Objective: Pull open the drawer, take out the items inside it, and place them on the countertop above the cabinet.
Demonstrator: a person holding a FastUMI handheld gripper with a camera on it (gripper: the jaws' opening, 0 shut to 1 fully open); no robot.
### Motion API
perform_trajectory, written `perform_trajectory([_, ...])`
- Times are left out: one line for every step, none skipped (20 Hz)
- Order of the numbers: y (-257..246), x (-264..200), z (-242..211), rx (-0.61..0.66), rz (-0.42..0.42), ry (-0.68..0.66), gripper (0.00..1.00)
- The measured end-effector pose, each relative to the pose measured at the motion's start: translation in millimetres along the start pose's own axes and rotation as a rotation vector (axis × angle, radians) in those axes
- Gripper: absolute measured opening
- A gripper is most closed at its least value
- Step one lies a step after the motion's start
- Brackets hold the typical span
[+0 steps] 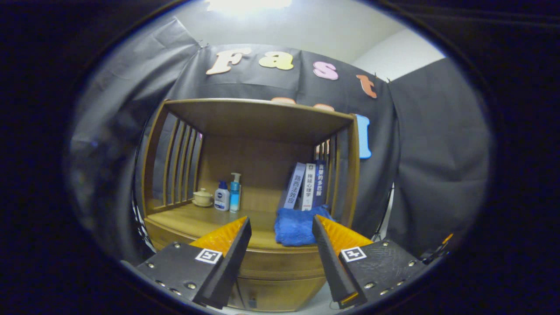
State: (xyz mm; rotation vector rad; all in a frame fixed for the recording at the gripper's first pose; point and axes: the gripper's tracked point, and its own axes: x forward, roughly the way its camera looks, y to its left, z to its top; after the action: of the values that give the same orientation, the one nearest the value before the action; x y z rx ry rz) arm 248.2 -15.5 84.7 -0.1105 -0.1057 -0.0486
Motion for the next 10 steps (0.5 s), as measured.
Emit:
perform_trajectory([-6,-4,2,-0.020,-0.002,-0.005,0.84])
perform_trajectory([-12,-14,5,-0.041,0.005,-0.007,0.82])
perform_trajectory([-18,-16,5,-0.067,0.003,-0.011,0.81])
perform_trajectory([-26,-18,6,-0.079,0.000,-0.012,0.81])
perform_trajectory([-29,-20,8,-0.078,0.013,-0.017,0.81])
perform_trajectory([-30,-23,11,-0.065,0.032,-0.031,0.81])
perform_trajectory([-34,-24,14,-0.054,0.042,-0.044,0.81])
perform_trajectory([-44,-26,14,-0.054,0.035,-0.055,0.81])
perform_trajectory([-52,-28,15,-0.060,0.034,-0.060,0.81])
perform_trajectory([-58,-30,15,-0.071,0.029,-0.062,0.81])
